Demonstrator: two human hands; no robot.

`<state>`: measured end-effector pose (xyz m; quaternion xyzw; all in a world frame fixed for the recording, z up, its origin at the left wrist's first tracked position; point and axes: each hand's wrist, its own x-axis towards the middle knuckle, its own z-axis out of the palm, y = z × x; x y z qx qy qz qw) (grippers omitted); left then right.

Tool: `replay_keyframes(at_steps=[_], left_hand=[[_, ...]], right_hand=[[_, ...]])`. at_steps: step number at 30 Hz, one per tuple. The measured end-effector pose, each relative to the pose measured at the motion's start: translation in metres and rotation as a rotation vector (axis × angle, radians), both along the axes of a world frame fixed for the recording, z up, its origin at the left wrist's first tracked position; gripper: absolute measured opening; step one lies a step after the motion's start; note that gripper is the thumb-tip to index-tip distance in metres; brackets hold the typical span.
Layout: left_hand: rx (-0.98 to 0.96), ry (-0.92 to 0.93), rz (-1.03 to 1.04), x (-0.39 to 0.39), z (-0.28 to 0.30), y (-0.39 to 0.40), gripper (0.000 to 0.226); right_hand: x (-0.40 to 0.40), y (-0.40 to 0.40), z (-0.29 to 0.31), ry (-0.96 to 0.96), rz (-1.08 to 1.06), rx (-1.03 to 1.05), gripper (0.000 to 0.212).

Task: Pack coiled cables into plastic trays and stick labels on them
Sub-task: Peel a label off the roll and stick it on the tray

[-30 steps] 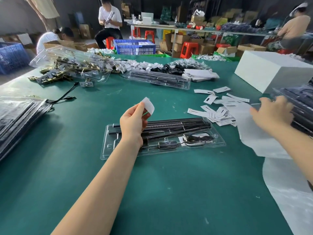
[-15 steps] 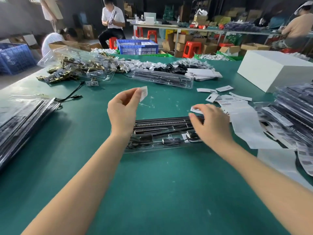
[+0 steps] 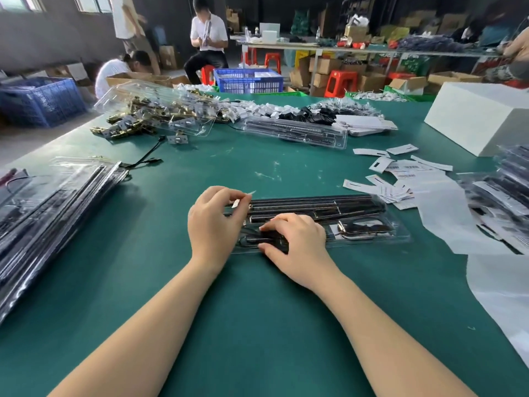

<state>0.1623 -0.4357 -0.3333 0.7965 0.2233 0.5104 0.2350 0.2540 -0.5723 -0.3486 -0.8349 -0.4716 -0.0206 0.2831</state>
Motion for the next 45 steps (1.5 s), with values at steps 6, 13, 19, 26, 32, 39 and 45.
replay_keyframes(at_steps=[6,13,19,26,32,39,45], left_hand=[[0.253,0.055,-0.001,-0.001,-0.002,-0.005,0.010],[0.491,0.028,-0.026,0.001,0.000,-0.012,0.009],[0.641,0.036,-0.085,-0.001,0.003,-0.013,0.011],[0.854,0.026,-0.098,-0.001,0.007,-0.016,0.014],[0.550,0.091,-0.070,-0.001,0.003,-0.018,0.022],[-0.176,0.010,-0.182,-0.004,-0.005,-0.008,0.023],[-0.285,0.047,-0.195,0.001,-0.009,-0.007,0.014]], right_hand=[[-0.007,0.001,0.000,-0.050,-0.100,0.038,0.024],[-0.018,-0.002,0.018,0.316,-0.250,0.543,0.022],[-0.020,-0.001,0.019,0.491,-0.296,0.562,0.024],[-0.017,-0.002,0.014,0.540,-0.289,0.596,0.023],[-0.011,-0.004,0.009,0.505,-0.315,0.705,0.019],[-0.006,-0.005,0.008,0.376,-0.279,0.735,0.015],[-0.008,-0.003,0.009,0.334,-0.222,0.700,0.009]])
